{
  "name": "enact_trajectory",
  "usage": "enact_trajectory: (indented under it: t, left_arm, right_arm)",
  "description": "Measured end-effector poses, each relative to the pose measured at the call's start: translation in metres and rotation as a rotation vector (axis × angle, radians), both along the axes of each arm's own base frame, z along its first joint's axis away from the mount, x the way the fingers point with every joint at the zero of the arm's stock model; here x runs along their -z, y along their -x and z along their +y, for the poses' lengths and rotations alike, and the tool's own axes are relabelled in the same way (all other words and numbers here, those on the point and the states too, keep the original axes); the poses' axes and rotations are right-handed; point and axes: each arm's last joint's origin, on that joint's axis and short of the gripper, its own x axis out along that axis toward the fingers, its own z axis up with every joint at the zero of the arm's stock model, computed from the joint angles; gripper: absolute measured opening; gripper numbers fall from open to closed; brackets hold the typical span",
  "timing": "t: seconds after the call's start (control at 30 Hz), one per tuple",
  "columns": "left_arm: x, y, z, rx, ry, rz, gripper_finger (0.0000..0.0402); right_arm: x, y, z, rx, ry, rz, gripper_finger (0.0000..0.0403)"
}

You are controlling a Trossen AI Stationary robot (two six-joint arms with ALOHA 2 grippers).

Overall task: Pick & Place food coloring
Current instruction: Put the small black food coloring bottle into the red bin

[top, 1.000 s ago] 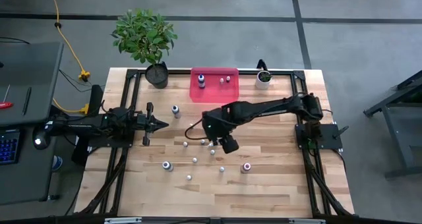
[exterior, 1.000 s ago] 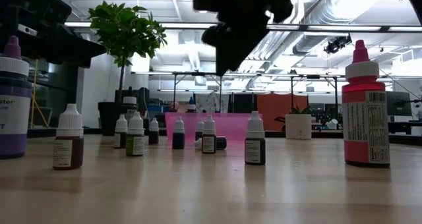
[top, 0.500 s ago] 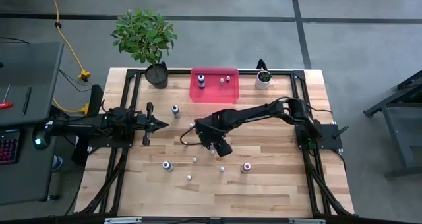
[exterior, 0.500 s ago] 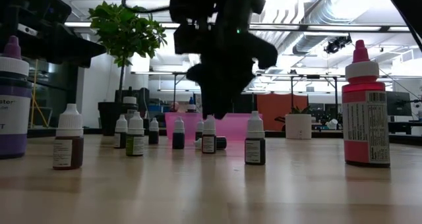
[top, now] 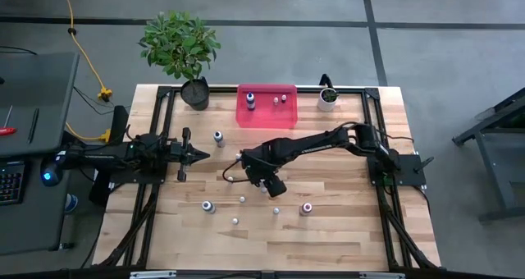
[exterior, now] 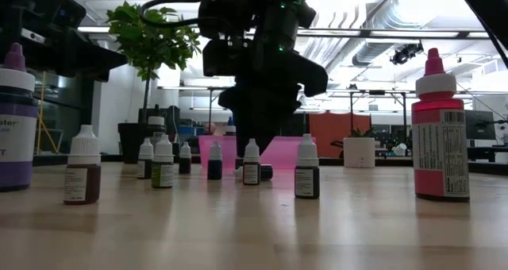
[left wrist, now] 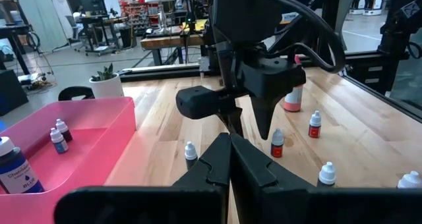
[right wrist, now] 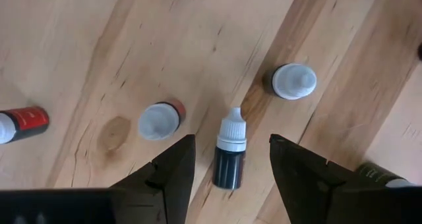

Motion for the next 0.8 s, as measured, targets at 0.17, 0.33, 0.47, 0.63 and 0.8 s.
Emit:
enact_trajectory:
  t: [0.17,0.33,0.47,0.63,0.8]
  left_arm:
    - [0.0,0.0,0.0,0.0,0.0,0.0,0.0]
    - [0.0,0.0,0.0,0.0,0.0,0.0,0.0]
    - [0.0,0.0,0.0,0.0,-0.001,-0.001,0.0]
    - [0.0,0.0,0.0,0.0,-0.001,0.0,0.0]
    - [0.0,0.0,0.0,0.0,-0.001,-0.001,0.0]
  right_arm:
    - [0.002,-0.001,0.0,0.0,-0.001,-0.006,0.0185]
    - [0.006,-0.004,0.0,0.0,-0.002,-0.011,0.0185]
    - [0.009,-0.006,0.0,0.0,-0.003,-0.023,0.0185]
    - [0.014,-0.007,0.0,0.0,-0.004,-0.015,0.0185]
    - [0.019,-0.007,-0.002,0.004,-0.004,-0.001,0.0185]
